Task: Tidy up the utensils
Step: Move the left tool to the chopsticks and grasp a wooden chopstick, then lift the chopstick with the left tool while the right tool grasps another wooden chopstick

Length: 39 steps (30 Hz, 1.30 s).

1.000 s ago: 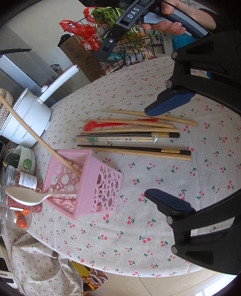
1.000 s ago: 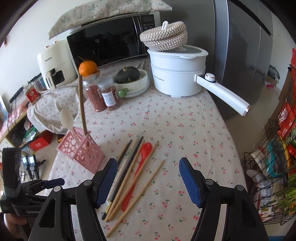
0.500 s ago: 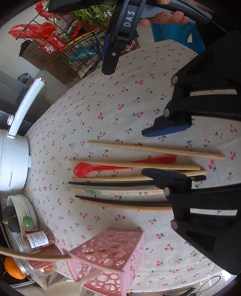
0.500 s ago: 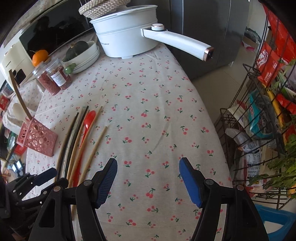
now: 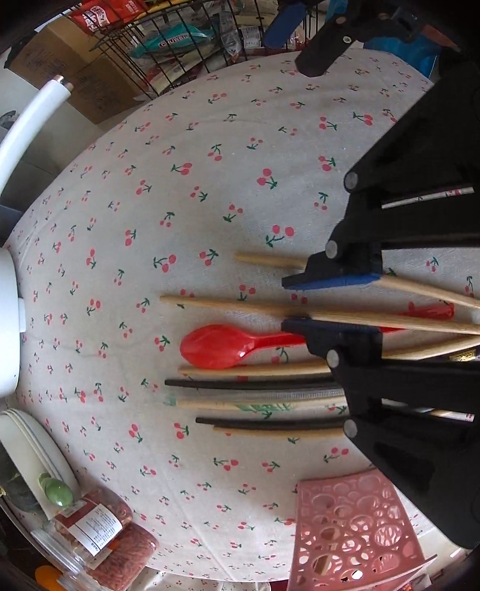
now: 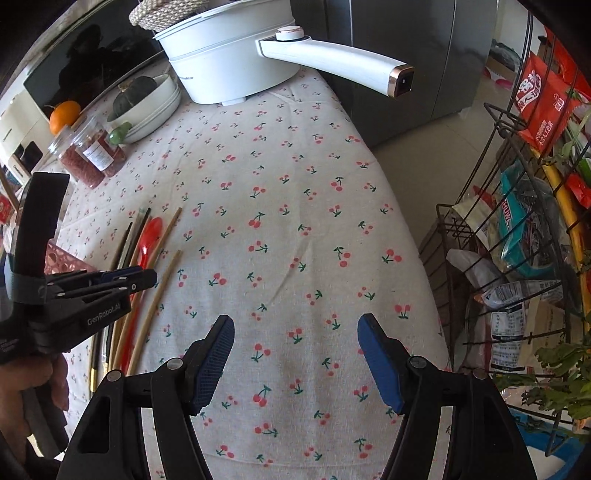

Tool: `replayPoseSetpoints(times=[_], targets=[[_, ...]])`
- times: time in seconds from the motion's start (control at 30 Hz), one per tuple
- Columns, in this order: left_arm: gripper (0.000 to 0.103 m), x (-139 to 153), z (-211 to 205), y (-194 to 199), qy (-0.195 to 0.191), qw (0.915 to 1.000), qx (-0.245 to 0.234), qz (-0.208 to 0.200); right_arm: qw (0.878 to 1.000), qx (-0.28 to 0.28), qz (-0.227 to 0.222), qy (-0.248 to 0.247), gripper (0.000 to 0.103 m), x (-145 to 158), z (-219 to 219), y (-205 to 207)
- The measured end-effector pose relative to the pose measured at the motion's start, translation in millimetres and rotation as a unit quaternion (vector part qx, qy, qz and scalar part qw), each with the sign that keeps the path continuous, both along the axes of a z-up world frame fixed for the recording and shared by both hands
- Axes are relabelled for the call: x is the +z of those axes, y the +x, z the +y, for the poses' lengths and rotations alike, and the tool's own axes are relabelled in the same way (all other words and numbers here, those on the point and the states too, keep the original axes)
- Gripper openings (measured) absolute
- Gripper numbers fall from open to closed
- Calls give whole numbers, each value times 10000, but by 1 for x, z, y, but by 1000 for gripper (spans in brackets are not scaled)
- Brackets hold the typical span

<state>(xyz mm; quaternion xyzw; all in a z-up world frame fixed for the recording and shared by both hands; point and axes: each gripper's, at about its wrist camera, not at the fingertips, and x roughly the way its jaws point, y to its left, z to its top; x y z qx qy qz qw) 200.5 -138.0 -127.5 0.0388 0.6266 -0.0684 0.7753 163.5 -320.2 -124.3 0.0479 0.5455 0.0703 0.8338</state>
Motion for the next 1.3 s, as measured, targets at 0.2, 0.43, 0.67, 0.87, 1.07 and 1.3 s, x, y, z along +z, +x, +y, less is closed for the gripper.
replayPoseSetpoints(times=[0.2, 0.43, 0.67, 0.87, 1.07, 1.3], targets=[[17, -2, -6, 14, 34, 9997, 46, 225, 9999, -35, 135, -6, 70, -8, -3, 9], [8, -3, 5, 13, -129, 9995, 211, 205, 9999, 12, 156, -17, 71, -10, 1, 8], [8, 35, 26, -41, -636, 9950, 13, -776, 9992, -104, 338, 194, 71, -15, 4, 8], [8, 72, 59, -96, -983, 9804, 101, -1703, 9993, 33, 336, 133, 71, -14, 29, 4], [8, 90, 92, -128, -1255, 9645, 394, -2291, 9987, 287, 421, 72, 71, -20, 72, 3], [8, 98, 116, -138, -1544, 9599, 497, -2287, 9969, 380, 644, 260, 71, -30, 118, 6]])
